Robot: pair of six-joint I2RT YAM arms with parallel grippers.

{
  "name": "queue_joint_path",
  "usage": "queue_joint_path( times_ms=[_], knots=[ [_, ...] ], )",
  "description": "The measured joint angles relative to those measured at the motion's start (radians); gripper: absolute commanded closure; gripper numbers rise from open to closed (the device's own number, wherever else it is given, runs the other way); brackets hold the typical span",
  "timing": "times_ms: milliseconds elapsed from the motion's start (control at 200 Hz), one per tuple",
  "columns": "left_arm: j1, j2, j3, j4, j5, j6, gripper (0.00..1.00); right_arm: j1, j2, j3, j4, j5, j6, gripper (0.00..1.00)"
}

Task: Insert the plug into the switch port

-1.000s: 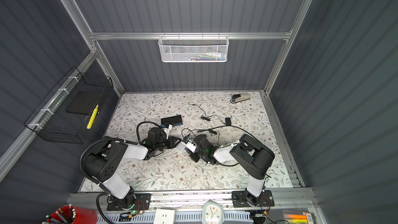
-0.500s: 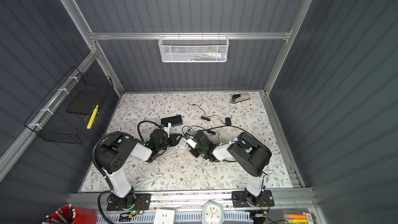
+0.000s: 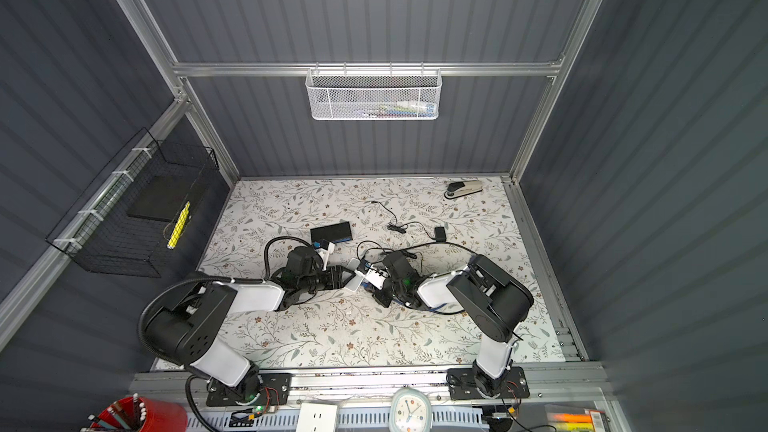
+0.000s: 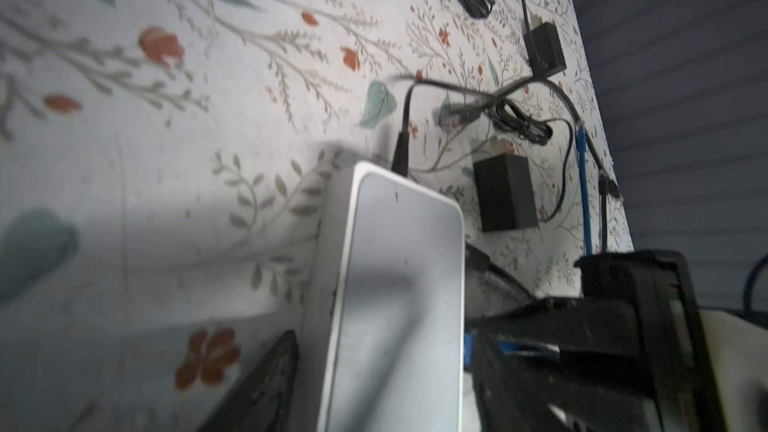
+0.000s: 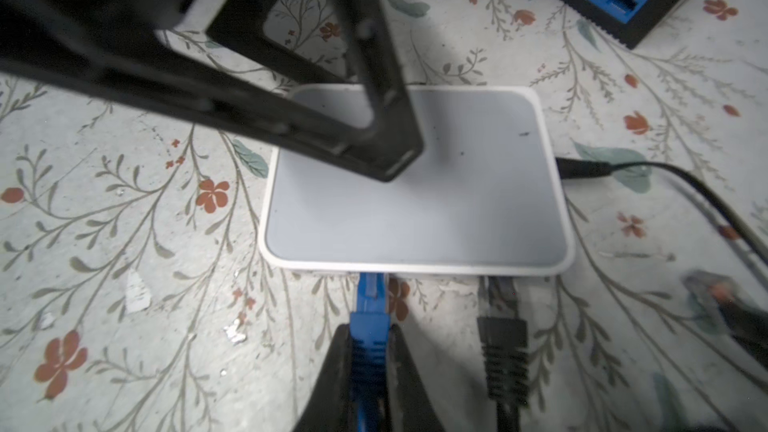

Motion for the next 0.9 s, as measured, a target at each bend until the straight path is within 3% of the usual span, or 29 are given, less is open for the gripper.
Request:
queue_joint_path(
  times_ms=[155, 240, 350, 650, 900],
  knots=[
    [-0.016, -0.170, -0.085, -0.129, 0.045, 0.000, 0.03, 0.009, -0.023, -0.050, 0.047, 0.019, 0.038, 0.95],
    [-0.034, -0.267, -0.160, -0.122, 0.035, 0.005, 0.00, 0.010, -0.044, -0.077, 0.055, 0.025, 0.053, 0.77],
    [-0.073, -0.354, -0.244, -0.072, -0.031, 0.029, 0.00, 0.010, -0.065, -0.102, 0.061, 0.024, 0.056, 0.63],
    [-0.127, -0.385, -0.312, 0.094, -0.260, 0.241, 0.00, -0.040, -0.291, -0.248, 0.021, -0.071, 0.094, 0.57],
    [-0.147, -0.231, -0.360, 0.398, -0.293, 0.379, 0.00, -0.069, -0.454, -0.258, 0.060, -0.139, 0.241, 0.55]
  ],
)
